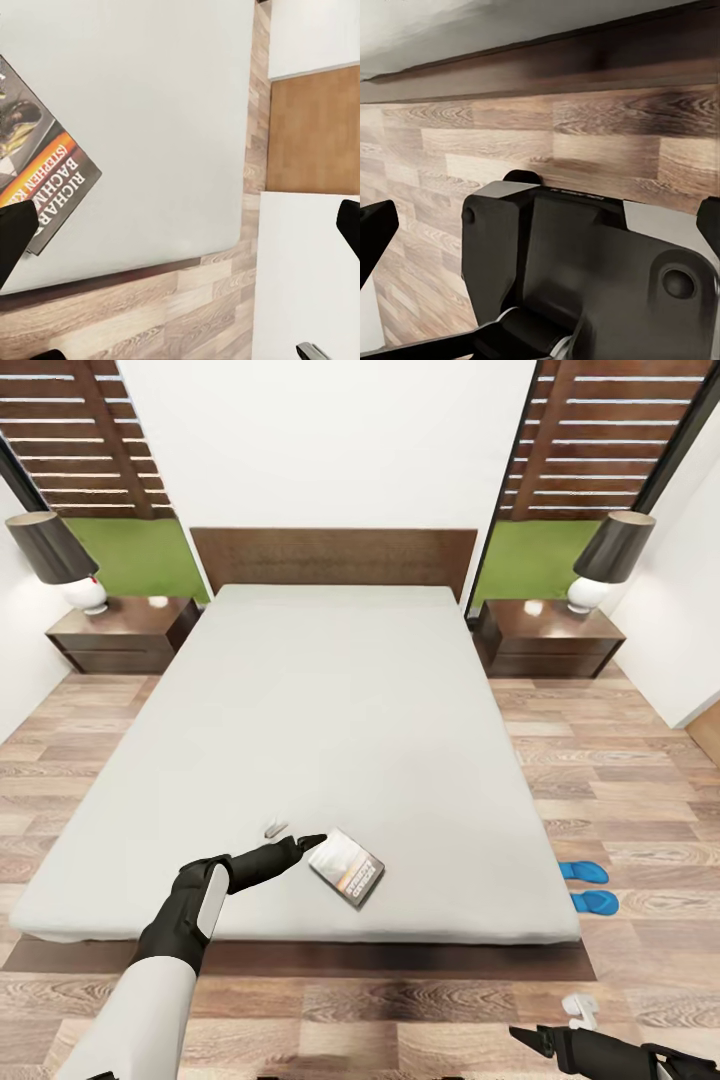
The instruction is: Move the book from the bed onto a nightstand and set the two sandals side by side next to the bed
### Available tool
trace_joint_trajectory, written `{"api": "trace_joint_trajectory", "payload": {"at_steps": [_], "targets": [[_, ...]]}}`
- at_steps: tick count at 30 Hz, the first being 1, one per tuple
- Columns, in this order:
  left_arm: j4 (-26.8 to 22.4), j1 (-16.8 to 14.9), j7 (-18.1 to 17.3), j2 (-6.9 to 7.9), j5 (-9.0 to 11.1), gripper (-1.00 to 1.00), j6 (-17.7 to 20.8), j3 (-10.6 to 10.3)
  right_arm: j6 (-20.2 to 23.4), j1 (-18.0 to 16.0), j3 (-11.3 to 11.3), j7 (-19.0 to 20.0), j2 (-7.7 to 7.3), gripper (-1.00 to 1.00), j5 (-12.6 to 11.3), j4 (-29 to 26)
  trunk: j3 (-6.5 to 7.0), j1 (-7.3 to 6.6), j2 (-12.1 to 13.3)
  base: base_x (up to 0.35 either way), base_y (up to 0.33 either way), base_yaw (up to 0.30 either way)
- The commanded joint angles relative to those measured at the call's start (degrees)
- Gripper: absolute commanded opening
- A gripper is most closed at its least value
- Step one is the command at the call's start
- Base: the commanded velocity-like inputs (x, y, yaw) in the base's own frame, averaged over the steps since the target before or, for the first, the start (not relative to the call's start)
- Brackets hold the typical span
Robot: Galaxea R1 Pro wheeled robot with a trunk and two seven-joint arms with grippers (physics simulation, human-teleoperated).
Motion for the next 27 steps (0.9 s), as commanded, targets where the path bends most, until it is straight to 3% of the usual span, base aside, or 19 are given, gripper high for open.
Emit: {"api": "trace_joint_trajectory", "payload": {"at_steps": [1, 19, 27], "targets": [[-0.01, -0.05, -0.12, -0.06, 0.15, 1.0, 0.39, 0.23, 0.56, -0.03, -0.03, 0.21, -0.01, 1.0, -0.41, 0.01, -0.17, 0.03, -0.1, 0.0, 0.0, 0.0], [-0.01, -0.05, -0.13, -0.06, 0.15, 1.0, 0.4, 0.31, 0.43, -0.03, -0.03, 0.12, -0.01, 1.0, -0.41, 0.01, -1.79, 0.03, -0.1, 0.002, 0.0, 0.0], [-0.02, -0.05, -0.2, -0.06, 0.15, 1.0, 0.39, 0.28, 0.42, -0.03, -0.03, 0.05, -0.01, 1.0, -0.42, 0.01, -1.99, 0.03, -0.1, 0.171, 0.0, 0.0]]}}
